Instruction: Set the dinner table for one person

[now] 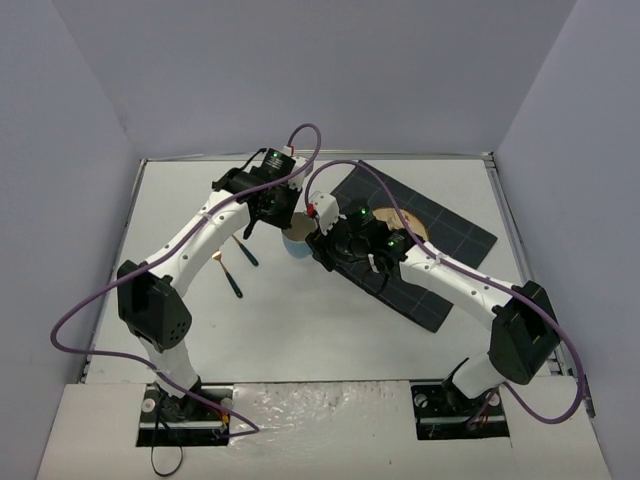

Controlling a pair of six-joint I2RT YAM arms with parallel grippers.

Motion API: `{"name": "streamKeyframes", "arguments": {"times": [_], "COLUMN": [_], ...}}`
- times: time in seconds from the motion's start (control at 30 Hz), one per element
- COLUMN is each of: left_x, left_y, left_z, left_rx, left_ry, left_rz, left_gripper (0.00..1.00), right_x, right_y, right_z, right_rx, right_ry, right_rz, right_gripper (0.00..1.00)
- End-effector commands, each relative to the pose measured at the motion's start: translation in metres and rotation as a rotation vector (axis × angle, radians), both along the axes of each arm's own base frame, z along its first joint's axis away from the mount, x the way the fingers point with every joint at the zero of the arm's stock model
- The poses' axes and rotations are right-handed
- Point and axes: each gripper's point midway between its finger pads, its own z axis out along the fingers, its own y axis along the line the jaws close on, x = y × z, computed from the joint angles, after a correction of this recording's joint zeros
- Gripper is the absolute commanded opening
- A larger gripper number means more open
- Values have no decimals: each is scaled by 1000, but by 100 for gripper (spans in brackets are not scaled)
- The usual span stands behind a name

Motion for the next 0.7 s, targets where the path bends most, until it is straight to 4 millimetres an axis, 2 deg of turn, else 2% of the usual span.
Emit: {"name": "streamKeyframes", "arguments": {"times": [0.0,0.13,0.33,0.57,0.67], "left_x": [-1,-1,-2,-2,-1], "left_y": [-9,-10,-13,-12,-10], "left_z": [74,72,69,68,72], "left_rx": [-123,-121,-122,-118,-116], "left_ry": [-184,-181,-171,-170,-184], "left_rz": [-30,-35,-48,-44,-34], "left_gripper": [0,0,0,0,12], "right_x": [17,18,17,11,10], "right_y": [17,18,22,18,13], "right_z": [38,41,44,44,43], "right_rx": [80,95,121,136,134], "right_ry": [-111,-120,-126,-136,-148], "right_rz": [15,14,22,24,14], "right_gripper": [47,37,31,2,0]}}
